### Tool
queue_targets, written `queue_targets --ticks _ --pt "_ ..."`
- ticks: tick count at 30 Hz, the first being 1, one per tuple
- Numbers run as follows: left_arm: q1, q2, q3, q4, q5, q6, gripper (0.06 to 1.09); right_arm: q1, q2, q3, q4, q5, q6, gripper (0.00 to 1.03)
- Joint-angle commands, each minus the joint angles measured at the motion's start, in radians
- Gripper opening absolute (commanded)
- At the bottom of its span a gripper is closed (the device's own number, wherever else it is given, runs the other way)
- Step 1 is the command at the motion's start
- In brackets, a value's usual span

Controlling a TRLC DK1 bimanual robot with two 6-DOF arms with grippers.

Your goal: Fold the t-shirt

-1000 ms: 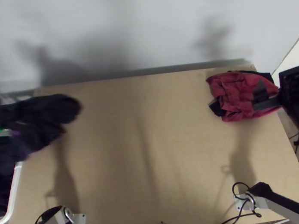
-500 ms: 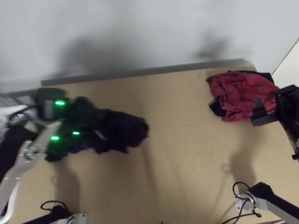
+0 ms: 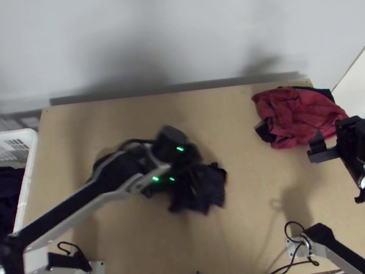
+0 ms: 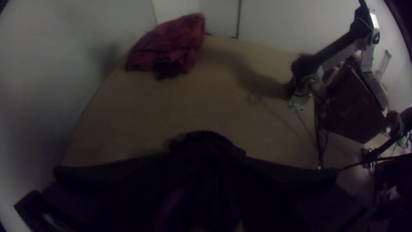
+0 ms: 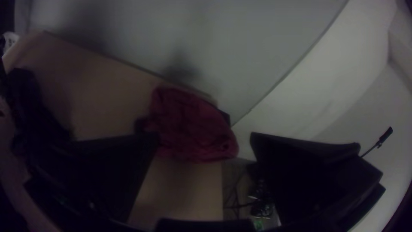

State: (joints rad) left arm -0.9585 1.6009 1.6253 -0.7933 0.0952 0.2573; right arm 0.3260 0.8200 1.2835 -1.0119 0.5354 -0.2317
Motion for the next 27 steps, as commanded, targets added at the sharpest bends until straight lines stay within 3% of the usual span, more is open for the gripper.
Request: queue_targets --ticks 1,8,14,18,23,27 --pt "-0.088 0.097 0.019 0.023 -0.006 -0.01 1.05 -0.005 -0.013 -0.036 0.003 0.0 -0.001 0.98" --pt "0.069 -0.015 0.038 -0.092 -0.031 0.042 1.04 0.015 -0.007 -0.07 0.007 -0.022 0.003 0.98" --pt "0.446 -0.124 -0.137 -0.322 -0.043 0.18 1.0 0.084 0.07 -0.058 0.018 -0.058 0.023 0.98" --pt "0.727 -0.16 -0.32 -0.323 -0.049 0.295 0.88 0.159 0.134 -0.027 0.033 -0.069 0.025 0.98" --pt "0.857 -0.245 -0.507 -0.221 -0.064 0.471 0.89 0.193 0.192 0.008 0.049 -0.071 0.023 0.98" --pt "0.871 -0.283 -0.611 -0.147 -0.14 0.574 0.91 0.196 0.211 0.017 0.062 -0.08 0.029 0.98"
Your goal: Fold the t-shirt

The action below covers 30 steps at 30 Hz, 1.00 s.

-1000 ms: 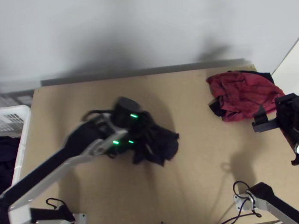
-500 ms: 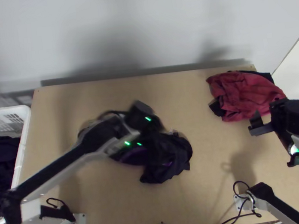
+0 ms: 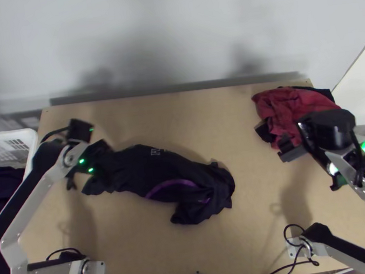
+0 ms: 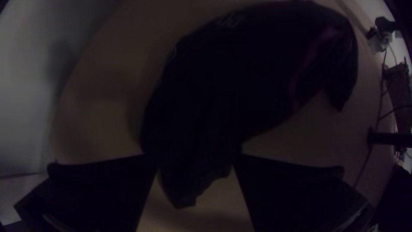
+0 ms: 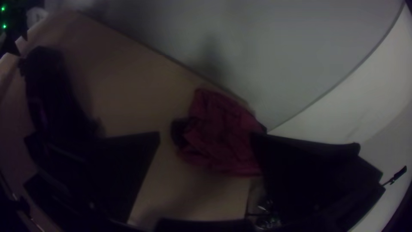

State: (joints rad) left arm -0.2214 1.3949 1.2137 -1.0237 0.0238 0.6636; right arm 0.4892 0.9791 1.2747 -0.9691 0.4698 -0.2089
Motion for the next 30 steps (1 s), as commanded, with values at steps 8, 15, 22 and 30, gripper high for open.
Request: queue_targets --ticks 8,15,22,30 --pt "0.14 -0.08 -0.335 0.369 -0.068 0.232 0.94 0.028 0.05 0.041 0.018 -0.016 0.005 0.98" --pt "0.119 -0.046 -0.382 0.533 -0.068 0.258 0.94 0.017 0.038 0.032 0.012 -0.02 0.006 0.98" --pt "0.094 -0.002 -0.41 0.562 -0.067 0.261 0.84 0.014 0.026 0.025 0.004 -0.02 0.006 0.98" --pt "0.073 -0.016 -0.422 0.617 -0.055 0.211 0.16 0.014 0.027 0.025 0.006 -0.022 0.006 0.98"
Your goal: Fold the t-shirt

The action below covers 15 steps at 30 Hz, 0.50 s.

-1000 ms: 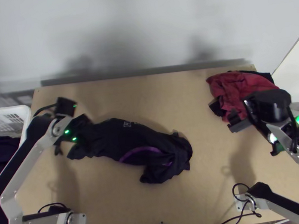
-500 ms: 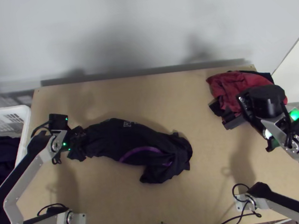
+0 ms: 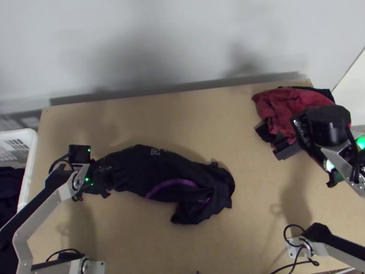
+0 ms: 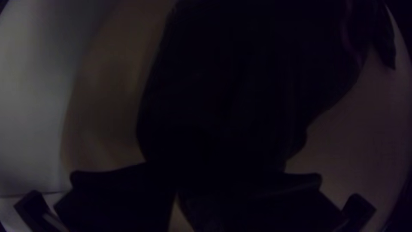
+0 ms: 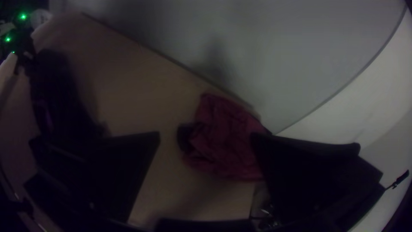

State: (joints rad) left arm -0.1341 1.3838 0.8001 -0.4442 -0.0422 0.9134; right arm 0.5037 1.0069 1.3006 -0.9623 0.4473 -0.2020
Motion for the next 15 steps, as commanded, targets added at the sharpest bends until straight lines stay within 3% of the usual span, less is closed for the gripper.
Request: queue_targets --ticks 1,8,15 --pt "-0.013 -0.012 -0.004 0.035 0.013 -0.051 0.1 0.001 -0.001 -0.001 -0.001 0.001 0.0 0.98" --pt "0.024 -0.106 0.113 -0.245 0.028 -0.134 0.1 0.004 -0.004 0.0 -0.003 0.001 -0.004 0.98" --pt "0.128 -0.293 0.323 -0.522 0.074 -0.139 0.1 0.009 -0.01 -0.007 -0.003 -0.002 0.0 0.98"
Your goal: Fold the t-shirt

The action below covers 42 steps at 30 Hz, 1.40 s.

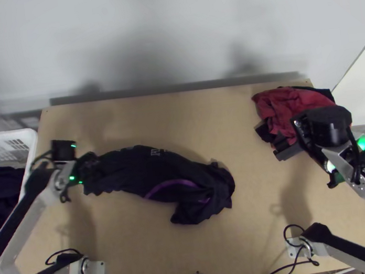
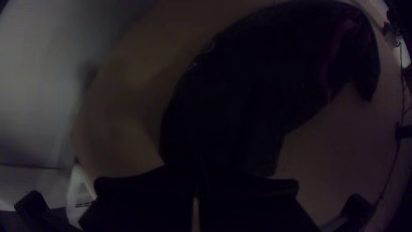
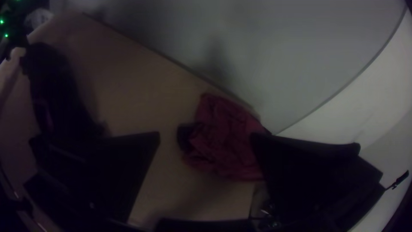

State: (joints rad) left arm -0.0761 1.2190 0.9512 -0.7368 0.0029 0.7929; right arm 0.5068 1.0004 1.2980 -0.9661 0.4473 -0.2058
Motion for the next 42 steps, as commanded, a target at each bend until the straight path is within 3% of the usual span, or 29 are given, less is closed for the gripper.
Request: queue_targets --ticks 1,8,14,19,22,27,34,42 --pt "0.078 -0.142 0.212 -0.265 0.034 -0.02 0.1 0.007 -0.003 -0.005 0.003 -0.004 0.003 0.98" --pt "0.105 -0.159 0.509 -0.48 0.082 -0.026 0.1 0.024 -0.003 -0.003 0.001 -0.018 0.003 0.98" --pt "0.096 0.011 1.023 -0.682 0.118 -0.086 0.1 0.029 -0.008 -0.02 -0.002 -0.036 0.013 0.98" --pt "-0.065 0.139 1.336 -0.704 0.109 -0.142 0.1 0.042 -0.013 -0.031 -0.023 -0.056 0.014 0.98" --pt "-0.249 0.178 1.325 -0.684 0.04 -0.199 0.1 0.042 -0.014 -0.037 -0.022 -0.056 0.014 0.98" --pt "-0.47 0.249 1.325 -0.567 -0.021 -0.199 0.1 0.021 -0.048 -0.06 -0.022 -0.055 0.014 0.98" --pt "-0.738 0.373 1.256 -0.447 -0.02 -0.216 0.1 -0.024 -0.126 -0.131 -0.029 -0.055 0.014 0.98" --pt "-0.926 0.596 1.252 -0.328 0.039 -0.304 0.1 -0.163 -0.209 -0.18 -0.051 -0.055 0.009 0.98"
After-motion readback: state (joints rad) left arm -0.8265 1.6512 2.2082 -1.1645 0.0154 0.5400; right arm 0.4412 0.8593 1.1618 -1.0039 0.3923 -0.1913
